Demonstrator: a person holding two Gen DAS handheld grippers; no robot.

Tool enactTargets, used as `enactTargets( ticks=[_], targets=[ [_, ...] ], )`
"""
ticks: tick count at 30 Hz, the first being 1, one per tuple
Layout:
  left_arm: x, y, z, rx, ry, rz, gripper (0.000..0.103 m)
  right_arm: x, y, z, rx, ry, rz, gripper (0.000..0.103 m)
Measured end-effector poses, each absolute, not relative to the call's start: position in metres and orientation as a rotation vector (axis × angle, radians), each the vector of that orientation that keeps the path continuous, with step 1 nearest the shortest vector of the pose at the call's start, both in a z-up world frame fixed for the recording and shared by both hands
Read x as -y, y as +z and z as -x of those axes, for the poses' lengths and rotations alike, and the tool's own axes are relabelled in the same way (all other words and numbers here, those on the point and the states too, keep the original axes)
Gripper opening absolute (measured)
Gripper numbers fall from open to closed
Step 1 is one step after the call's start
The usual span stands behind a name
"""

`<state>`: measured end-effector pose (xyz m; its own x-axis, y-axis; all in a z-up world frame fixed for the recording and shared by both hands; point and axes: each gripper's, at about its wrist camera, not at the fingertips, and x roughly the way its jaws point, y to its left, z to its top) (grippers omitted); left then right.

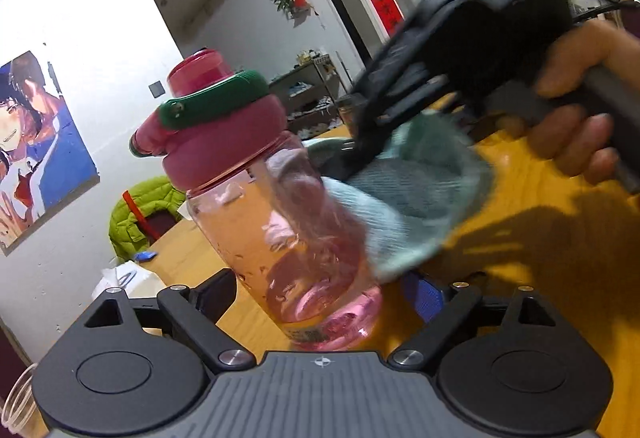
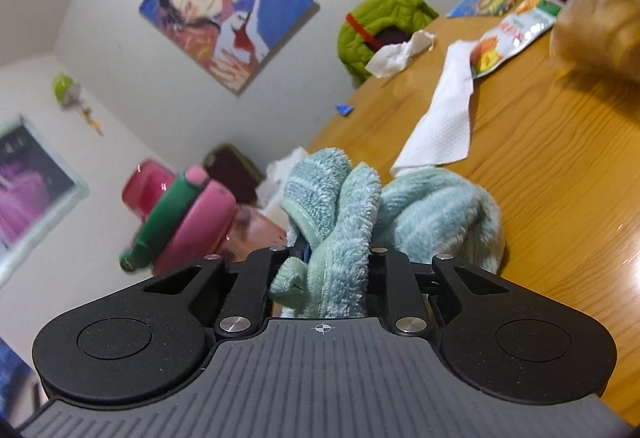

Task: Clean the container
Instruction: 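Hold the pink bottle with the left tool while the right tool wipes its lower body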

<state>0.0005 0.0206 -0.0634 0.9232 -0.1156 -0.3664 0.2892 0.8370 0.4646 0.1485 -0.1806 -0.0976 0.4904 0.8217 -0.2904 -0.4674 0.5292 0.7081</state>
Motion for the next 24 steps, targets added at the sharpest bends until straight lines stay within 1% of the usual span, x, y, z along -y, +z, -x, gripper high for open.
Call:
enactTargets(
  ticks=[3, 4, 9, 13, 15, 18, 19, 21, 24],
  targets=[
    [-0.028, -0.062, -0.013, -0.325, -0.216, -0.532, 0.085, 0.184, -0.095, -0.147, -0.727, 0.899, -0.566, 0.022],
    [-0.028, -0.062, -0.016, -0.325, -0.219, -0.532, 0.086, 0.183, -0.093, -0.145, -0.738, 0.92, -0.542, 0.023],
    [-0.026, -0.06, -0.018, -0.32, -0.216, -0.546, 0.085, 0.174, -0.087, -0.133, -0.736, 0.903, -0.426, 0.023],
    [-0.026, -0.058, -0.021, -0.319, -0.217, -0.552, 0.084, 0.179, -0.091, -0.136, -0.734, 0.865, -0.473, 0.023],
    [-0.025, -0.057, -0.022, -0.322, -0.218, -0.553, 0.083, 0.186, -0.085, -0.132, -0.663, 0.894, -0.534, 0.023],
    [-0.027, -0.057, -0.023, -0.319, -0.23, -0.556, 0.083, 0.205, -0.074, -0.125, -0.519, 1.0, -0.699, 0.023],
    [-0.027, -0.055, -0.02, -0.317, -0.232, -0.558, 0.083, 0.208, -0.074, -0.124, -0.5, 1.02, -0.734, 0.024],
    [-0.026, -0.058, -0.014, -0.317, -0.232, -0.557, 0.083, 0.208, -0.079, -0.128, -0.531, 1.019, -0.747, 0.024],
    [-0.025, -0.059, -0.011, -0.317, -0.23, -0.554, 0.083, 0.202, -0.09, -0.138, -0.628, 0.975, -0.724, 0.024]
  ],
)
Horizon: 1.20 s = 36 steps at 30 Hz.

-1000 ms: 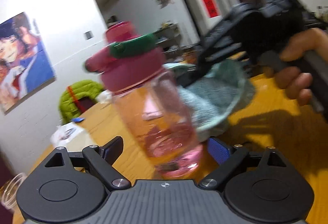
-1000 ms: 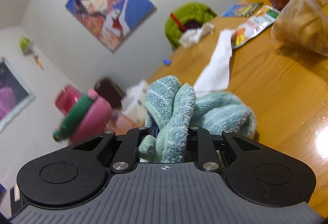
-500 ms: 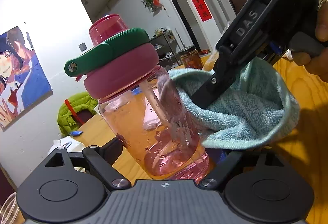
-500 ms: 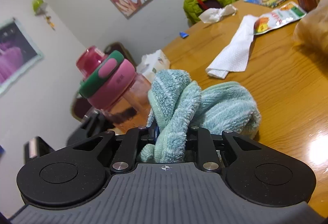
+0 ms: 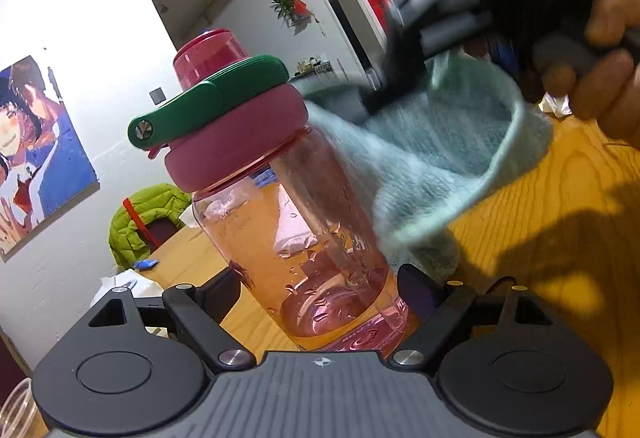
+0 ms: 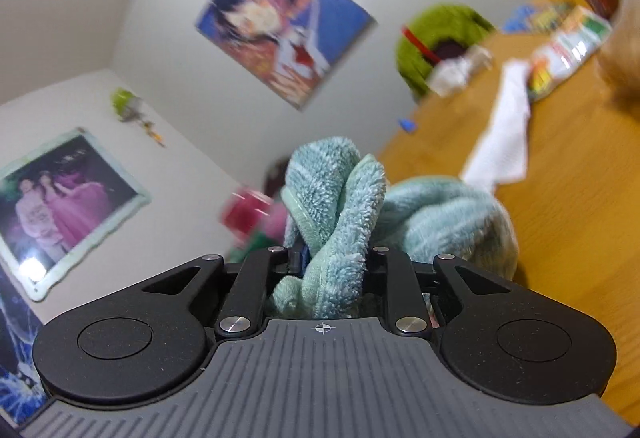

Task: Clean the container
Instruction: 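Hold the pink bottle with the left tool while the right tool wipes its lower body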

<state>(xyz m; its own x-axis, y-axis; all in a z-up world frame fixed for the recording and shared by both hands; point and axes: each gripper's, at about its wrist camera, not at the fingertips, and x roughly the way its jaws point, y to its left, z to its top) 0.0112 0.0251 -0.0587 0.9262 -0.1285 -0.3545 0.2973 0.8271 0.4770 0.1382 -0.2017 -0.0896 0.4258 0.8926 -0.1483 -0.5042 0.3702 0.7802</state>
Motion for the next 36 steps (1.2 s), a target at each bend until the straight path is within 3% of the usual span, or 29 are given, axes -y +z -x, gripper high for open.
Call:
enactTargets(
  ticks=[6, 9, 15, 22, 25, 36],
  targets=[
    [-0.024, -0.062, 0.002, -0.317, -0.231, -0.551, 0.083, 0.17, -0.113, -0.149, -0.844, 0.786, -0.456, 0.02],
    [-0.024, -0.062, 0.003, -0.317, -0.23, -0.552, 0.083, 0.171, -0.108, -0.145, -0.81, 0.784, -0.459, 0.02],
    [-0.033, -0.063, 0.01, -0.316, -0.237, -0.559, 0.084, 0.208, -0.08, -0.127, -0.558, 0.966, -0.688, 0.02],
    [-0.031, -0.064, 0.01, -0.321, -0.238, -0.567, 0.086, 0.174, -0.112, -0.149, -0.831, 0.777, -0.507, 0.02],
    [-0.03, -0.062, 0.011, -0.327, -0.238, -0.55, 0.091, 0.173, -0.109, -0.148, -0.812, 0.777, -0.489, 0.021],
    [-0.029, -0.064, 0.0, -0.337, -0.244, -0.497, 0.092, 0.17, -0.109, -0.147, -0.787, 0.763, -0.46, 0.022]
  ],
)
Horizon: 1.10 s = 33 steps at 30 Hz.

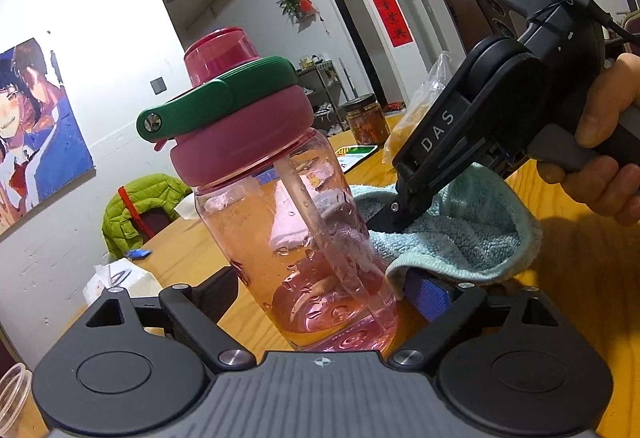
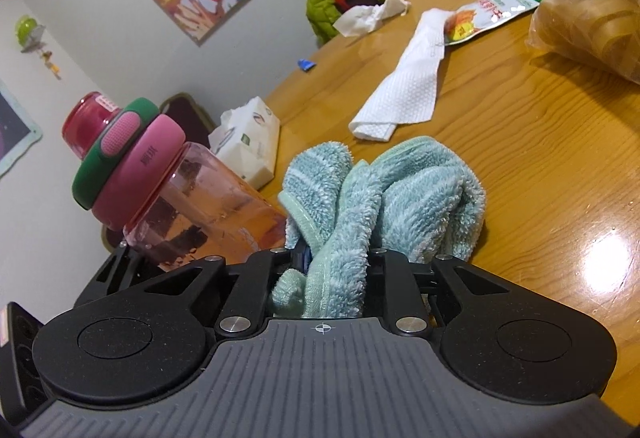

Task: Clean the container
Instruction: 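Hold the pink bottle with the left tool while the right tool wipes its lower body, then hold the pink bottle with the left tool while the right tool rubs the towel around its body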

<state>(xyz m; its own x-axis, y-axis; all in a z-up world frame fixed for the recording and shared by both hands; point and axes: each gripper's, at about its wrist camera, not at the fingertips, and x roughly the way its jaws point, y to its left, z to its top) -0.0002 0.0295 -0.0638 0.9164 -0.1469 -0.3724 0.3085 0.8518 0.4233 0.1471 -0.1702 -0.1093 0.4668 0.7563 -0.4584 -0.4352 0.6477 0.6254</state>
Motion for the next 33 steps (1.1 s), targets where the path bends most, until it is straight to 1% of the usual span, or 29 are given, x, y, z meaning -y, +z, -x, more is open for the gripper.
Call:
enactTargets(
  ticks=[1, 2, 5, 11, 15, 18, 20, 21, 22, 23, 25, 27, 31, 33],
  targets=[
    [-0.031, -0.064, -0.003, -0.339, -0.246, -0.494, 0.091, 0.17, -0.109, -0.147, -0.786, 0.762, -0.456, 0.022],
    [-0.031, -0.064, -0.003, -0.344, -0.249, -0.487, 0.087, 0.17, -0.11, -0.147, -0.785, 0.761, -0.454, 0.021],
    [-0.032, -0.064, -0.004, -0.351, -0.25, -0.471, 0.084, 0.169, -0.11, -0.147, -0.783, 0.759, -0.451, 0.021],
    [-0.028, -0.066, -0.002, -0.352, -0.247, -0.47, 0.084, 0.167, -0.11, -0.146, -0.775, 0.756, -0.437, 0.022],
    [-0.01, -0.061, 0.023, -0.352, -0.243, -0.46, 0.085, 0.166, -0.109, -0.144, -0.764, 0.749, -0.418, 0.022],
    [-0.01, -0.063, 0.02, -0.357, -0.242, -0.459, 0.085, 0.166, -0.104, -0.14, -0.722, 0.707, -0.384, 0.017],
    [-0.012, -0.064, 0.018, -0.362, -0.239, -0.459, 0.085, 0.169, -0.099, -0.135, -0.676, 0.684, -0.362, 0.016],
    [-0.013, -0.065, 0.018, -0.365, -0.242, -0.457, 0.083, 0.171, -0.097, -0.134, -0.663, 0.69, -0.372, 0.016],
    [-0.014, -0.065, 0.017, -0.366, -0.244, -0.455, 0.077, 0.174, -0.095, -0.134, -0.657, 0.71, -0.398, 0.016],
    [-0.014, -0.065, 0.018, -0.365, -0.243, -0.456, 0.076, 0.178, -0.094, -0.135, -0.652, 0.734, -0.432, 0.016],
    [-0.016, -0.065, 0.017, -0.366, -0.248, -0.453, 0.076, 0.185, -0.094, -0.136, -0.649, 0.786, -0.514, 0.016],
    [-0.016, -0.066, 0.016, -0.361, -0.254, -0.457, 0.075, 0.192, -0.094, -0.138, -0.638, 0.865, -0.622, 0.019],
    [-0.019, -0.066, 0.012, -0.349, -0.289, -0.463, 0.075, 0.21, -0.09, -0.135, -0.523, 0.983, -0.807, 0.02],
    [-0.019, -0.067, 0.011, -0.346, -0.287, -0.471, 0.075, 0.208, -0.091, -0.136, -0.545, 0.95, -0.792, 0.019]
  ],
)
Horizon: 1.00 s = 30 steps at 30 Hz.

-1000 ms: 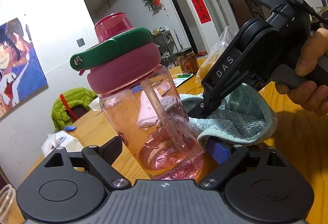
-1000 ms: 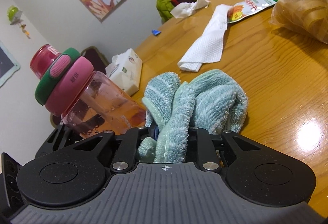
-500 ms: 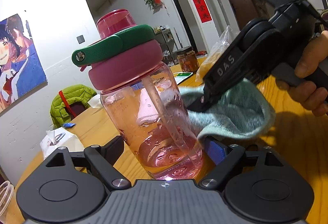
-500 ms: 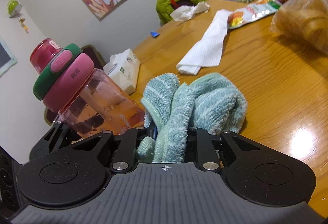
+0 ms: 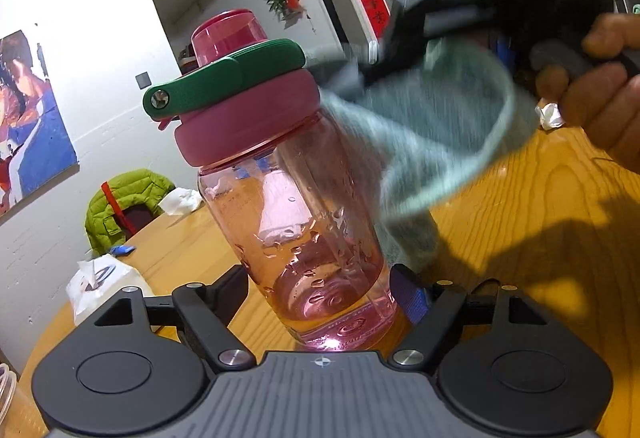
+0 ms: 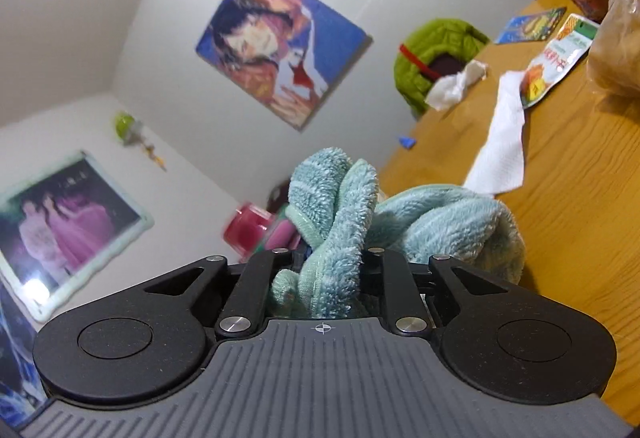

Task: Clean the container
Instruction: 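Hold the pink bottle with the left tool while the right tool rubs the towel around its body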

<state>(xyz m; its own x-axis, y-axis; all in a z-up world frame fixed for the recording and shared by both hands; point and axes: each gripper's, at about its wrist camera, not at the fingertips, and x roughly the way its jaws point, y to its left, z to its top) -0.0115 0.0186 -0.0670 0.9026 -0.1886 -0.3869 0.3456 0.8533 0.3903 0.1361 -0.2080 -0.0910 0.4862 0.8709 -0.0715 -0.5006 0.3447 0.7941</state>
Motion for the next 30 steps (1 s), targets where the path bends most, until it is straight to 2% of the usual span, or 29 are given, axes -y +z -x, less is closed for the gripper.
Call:
enactTargets(
  ticks=[6, 9, 10, 12, 16, 20, 26, 30],
  targets=[
    [-0.022, -0.068, 0.01, -0.344, -0.282, -0.47, 0.075, 0.179, -0.12, -0.157, -0.829, 0.759, -0.584, 0.019],
    [-0.022, -0.069, 0.01, -0.348, -0.272, -0.468, 0.077, 0.171, -0.119, -0.154, -0.82, 0.738, -0.501, 0.019],
    [-0.022, -0.069, 0.011, -0.353, -0.265, -0.467, 0.083, 0.17, -0.118, -0.152, -0.808, 0.734, -0.487, 0.019],
    [-0.022, -0.065, 0.017, -0.361, -0.243, -0.469, 0.087, 0.173, -0.115, -0.151, -0.77, 0.733, -0.496, 0.021],
    [-0.023, -0.048, 0.032, -0.352, -0.271, -0.413, 0.086, 0.185, -0.109, -0.151, -0.676, 0.731, -0.561, 0.021],
    [-0.016, -0.052, 0.037, -0.359, -0.33, -0.427, 0.078, 0.183, -0.106, -0.153, -0.64, 0.765, -0.587, 0.021],
    [-0.014, -0.07, 0.014, -0.311, -0.248, -0.549, 0.08, 0.182, -0.093, -0.146, -0.677, 0.839, -0.528, 0.02],
    [-0.022, -0.072, 0.005, -0.309, -0.244, -0.536, 0.081, 0.183, -0.088, -0.141, -0.714, 0.922, -0.499, 0.022]
  ],
)
